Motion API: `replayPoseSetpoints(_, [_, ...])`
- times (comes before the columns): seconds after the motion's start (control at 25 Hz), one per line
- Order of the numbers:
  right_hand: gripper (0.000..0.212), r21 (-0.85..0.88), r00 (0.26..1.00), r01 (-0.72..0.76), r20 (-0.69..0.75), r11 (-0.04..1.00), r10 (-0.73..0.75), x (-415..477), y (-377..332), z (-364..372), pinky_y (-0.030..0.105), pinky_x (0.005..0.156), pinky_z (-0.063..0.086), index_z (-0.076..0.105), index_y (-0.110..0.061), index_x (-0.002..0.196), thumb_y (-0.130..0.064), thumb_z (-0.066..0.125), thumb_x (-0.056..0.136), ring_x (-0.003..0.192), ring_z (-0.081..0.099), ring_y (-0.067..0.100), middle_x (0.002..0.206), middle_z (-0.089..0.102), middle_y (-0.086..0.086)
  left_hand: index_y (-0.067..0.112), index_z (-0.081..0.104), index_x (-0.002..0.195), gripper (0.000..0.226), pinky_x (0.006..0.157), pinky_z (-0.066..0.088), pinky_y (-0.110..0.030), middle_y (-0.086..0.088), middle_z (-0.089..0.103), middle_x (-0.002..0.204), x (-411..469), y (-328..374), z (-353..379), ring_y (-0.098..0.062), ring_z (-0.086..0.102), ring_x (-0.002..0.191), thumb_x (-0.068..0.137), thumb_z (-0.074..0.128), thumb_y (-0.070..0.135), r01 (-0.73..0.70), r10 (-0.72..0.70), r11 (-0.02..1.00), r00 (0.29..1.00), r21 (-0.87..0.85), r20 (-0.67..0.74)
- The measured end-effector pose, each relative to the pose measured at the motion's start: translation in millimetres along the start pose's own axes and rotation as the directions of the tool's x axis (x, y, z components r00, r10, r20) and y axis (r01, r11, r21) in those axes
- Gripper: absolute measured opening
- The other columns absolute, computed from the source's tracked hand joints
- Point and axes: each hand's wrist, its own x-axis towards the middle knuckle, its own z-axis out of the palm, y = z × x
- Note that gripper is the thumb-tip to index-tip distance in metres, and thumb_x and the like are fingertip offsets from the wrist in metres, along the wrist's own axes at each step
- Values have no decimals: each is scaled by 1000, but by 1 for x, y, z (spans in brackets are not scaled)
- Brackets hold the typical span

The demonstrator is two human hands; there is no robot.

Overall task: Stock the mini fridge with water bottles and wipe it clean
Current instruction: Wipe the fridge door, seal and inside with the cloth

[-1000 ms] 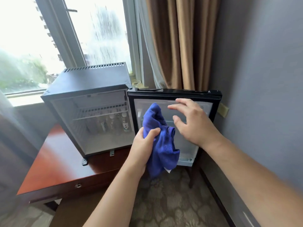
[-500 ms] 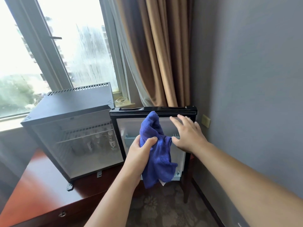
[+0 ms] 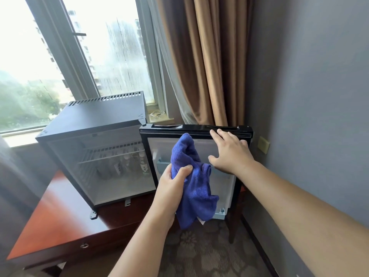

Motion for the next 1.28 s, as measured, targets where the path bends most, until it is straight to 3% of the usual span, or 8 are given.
replayPoseSetpoints(0.16, [82, -37, 999, 42, -21, 998, -43, -45, -14, 3, 49, 115, 28, 16, -23, 162, -49, 54, 95, 156, 17, 22, 170, 15, -2, 17, 71, 108, 17, 85, 58, -41, -9, 78, 101, -18, -7, -7, -25, 75, 96, 96, 62, 24, 4, -5, 996, 1000, -84, -3])
replayPoseSetpoints(0.28, [71, -65, 991, 108, -67, 992, -112, -79, -38, -4, 50, 110, 34, 32, -22, 157, -50, 53, 94, 147, 34, 25, 166, 29, 1, 12, 69, 109, 18, 77, 56, -36, -10, 77, 96, -34, -10, -22, -22, 74, 88, 97, 60, 22, 28, -32, 982, 999, -185, -17])
replayPoseSetpoints(0.48, [40, -106, 957, 278, -57, 955, -285, -114, -91, -27, 48, 98, 34, 54, -28, 134, -47, 46, 99, 122, 50, 25, 137, 59, -3, 5, 68, 117, 54, 96, 54, -53, -23, 74, 108, -52, -5, -65, -37, 71, 100, 75, 73, 38, 50, -76, 958, 994, -282, -82])
replayPoseSetpoints(0.64, [47, 117, 961, 254, -145, 960, -237, -109, -99, -46, 44, 103, 35, 53, -36, 139, -43, 56, 92, 126, 51, 20, 137, 58, -10, 9, 67, 110, 22, 77, 59, -34, -10, 76, 95, -54, 31, -107, -22, 72, 90, 92, 66, 21, -208, 182, 970, 965, -127, -188])
replayPoseSetpoints(0.8, [64, 511, 979, 156, 36, 845, -202, -114, -123, -28, 30, 97, 47, 45, -35, 142, -44, 73, 85, 104, 61, 17, 115, 56, -4, 20, 69, 106, 17, 78, 56, -24, 2, 78, 99, -53, 70, -135, -9, 72, 92, 89, 69, 21, -351, 377, 919, 915, 180, -145])
replayPoseSetpoints(0.92, [61, 619, 977, 185, -33, 763, -210, -116, -150, -9, 23, 89, 48, 50, -34, 138, -42, 76, 83, 88, 60, 10, 108, 56, -9, 18, 71, 101, 18, 79, 57, -32, -3, 76, 94, -58, 81, -155, -17, 70, 90, 88, 68, 30, -291, 304, 952, 939, 95, -161])
replayPoseSetpoints(1.08, [44, 696, 977, 168, -25, 698, -210, -110, -192, 7, 5, 75, 40, 58, -38, 128, -39, 74, 87, 91, 58, -2, 105, 61, -15, 17, 70, 99, 23, 75, 55, -33, -7, 70, 89, -72, 82, -199, -19, 68, 80, 94, 61, 37, -73, 56, 982, 993, -175, -99])
replayPoseSetpoints(1.28, [27, 793, 984, 109, 1, 600, -180, -98, -260, 30, 21, 80, 53, 64, -40, 116, -35, 70, 90, 86, 66, 0, 101, 71, -22, 11, 71, 116, 54, 101, 50, -53, -21, 72, 114, -75, 83, -275, -34, 69, 101, 79, 73, 50, -60, 37, 992, 979, -109, -203])
